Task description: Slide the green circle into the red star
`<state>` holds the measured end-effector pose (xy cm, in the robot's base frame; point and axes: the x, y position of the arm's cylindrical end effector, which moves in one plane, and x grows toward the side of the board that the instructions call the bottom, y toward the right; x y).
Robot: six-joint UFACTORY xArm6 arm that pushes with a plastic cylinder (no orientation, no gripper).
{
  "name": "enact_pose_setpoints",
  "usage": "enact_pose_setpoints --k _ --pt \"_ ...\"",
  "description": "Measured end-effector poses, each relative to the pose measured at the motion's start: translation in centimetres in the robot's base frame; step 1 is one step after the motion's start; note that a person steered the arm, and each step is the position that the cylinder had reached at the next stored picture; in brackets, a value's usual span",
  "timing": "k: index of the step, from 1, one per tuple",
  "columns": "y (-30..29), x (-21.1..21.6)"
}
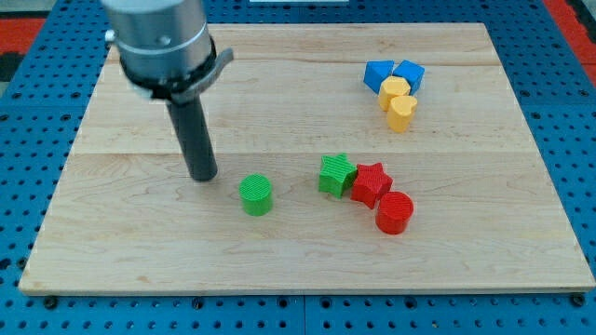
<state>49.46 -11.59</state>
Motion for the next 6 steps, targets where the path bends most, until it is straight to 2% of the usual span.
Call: enact_pose_setpoints --k 1,2,3,4,6 --pt "5.3 3.0" --pt "13.6 3.1" --pt "12.7 4.9" --pt "7.7 6.0" --pt "12.5 -5.3"
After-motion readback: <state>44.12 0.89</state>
